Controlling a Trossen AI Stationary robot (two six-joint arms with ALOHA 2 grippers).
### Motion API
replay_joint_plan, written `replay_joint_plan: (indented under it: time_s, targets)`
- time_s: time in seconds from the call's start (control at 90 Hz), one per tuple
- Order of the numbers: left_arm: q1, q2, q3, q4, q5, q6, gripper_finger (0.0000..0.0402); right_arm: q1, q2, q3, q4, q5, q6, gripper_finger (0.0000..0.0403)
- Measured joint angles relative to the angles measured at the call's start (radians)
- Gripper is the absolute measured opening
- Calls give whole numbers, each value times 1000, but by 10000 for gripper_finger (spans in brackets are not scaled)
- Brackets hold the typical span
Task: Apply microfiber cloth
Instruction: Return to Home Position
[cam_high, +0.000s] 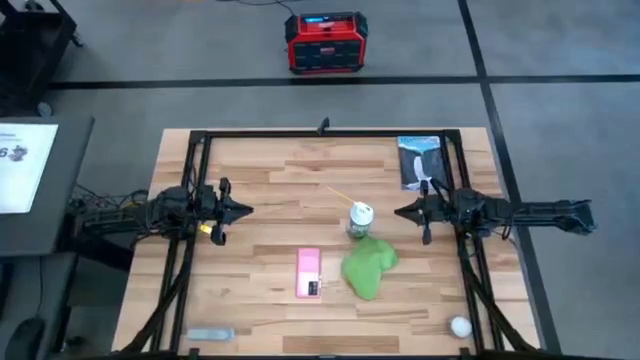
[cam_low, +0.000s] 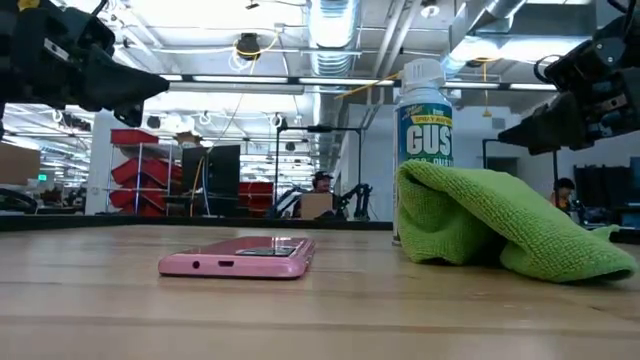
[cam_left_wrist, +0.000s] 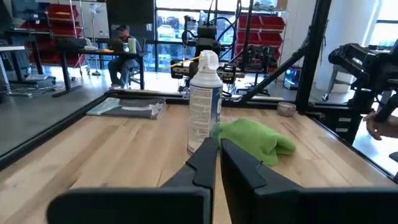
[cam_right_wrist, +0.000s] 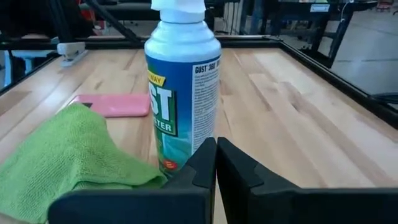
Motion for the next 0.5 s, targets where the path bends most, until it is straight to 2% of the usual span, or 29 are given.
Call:
replay_joint_plan:
  time_s: [0.5]
  targets:
    - [0,0,0,-1,1,0,0,0,0,0,9,0,0,0]
